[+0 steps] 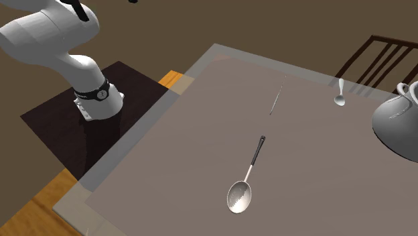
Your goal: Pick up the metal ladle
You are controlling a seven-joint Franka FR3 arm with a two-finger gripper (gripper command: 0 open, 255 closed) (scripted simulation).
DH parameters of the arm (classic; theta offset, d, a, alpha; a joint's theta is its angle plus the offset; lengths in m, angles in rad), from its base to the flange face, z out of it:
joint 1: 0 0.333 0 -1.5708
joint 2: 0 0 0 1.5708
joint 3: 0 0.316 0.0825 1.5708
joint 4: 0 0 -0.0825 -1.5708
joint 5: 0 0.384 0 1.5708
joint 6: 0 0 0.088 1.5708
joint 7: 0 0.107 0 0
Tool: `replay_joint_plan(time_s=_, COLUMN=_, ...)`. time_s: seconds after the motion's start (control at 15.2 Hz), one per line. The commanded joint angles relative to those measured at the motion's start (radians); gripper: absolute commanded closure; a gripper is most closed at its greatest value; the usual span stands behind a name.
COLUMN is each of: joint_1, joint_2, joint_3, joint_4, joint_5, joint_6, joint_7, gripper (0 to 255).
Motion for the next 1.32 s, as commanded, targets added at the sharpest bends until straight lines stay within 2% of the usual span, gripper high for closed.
replay_joint_plan(time_s=0.0, joint_1=0.0, joint_2=0.0, joint_3=0.0, joint_4=0.0, joint_5=0.0, joint_6=0.0, joint_7=0.0, gripper=0)
replay_joint_plan(time_s=0.33, joint_1=-0.037, joint_2=0.116, joint_3=0.111, joint_4=-0.026, joint_5=0.038, joint_6=0.12, joint_7=0.226, gripper=0)
replay_joint_plan(time_s=0.66, joint_1=-0.08, joint_2=0.273, joint_3=0.214, joint_4=-0.007, joint_5=0.05, joint_6=0.232, joint_7=0.453, gripper=0)
replay_joint_plan(time_s=0.92, joint_1=-0.118, joint_2=0.422, joint_3=0.285, joint_4=0.039, joint_5=0.032, joint_6=0.31, joint_7=0.639, gripper=0)
replay_joint_plan(time_s=1.25, joint_1=-0.157, joint_2=0.629, joint_3=0.35, joint_4=0.129, joint_5=-0.028, joint_6=0.385, joint_7=0.879, gripper=0)
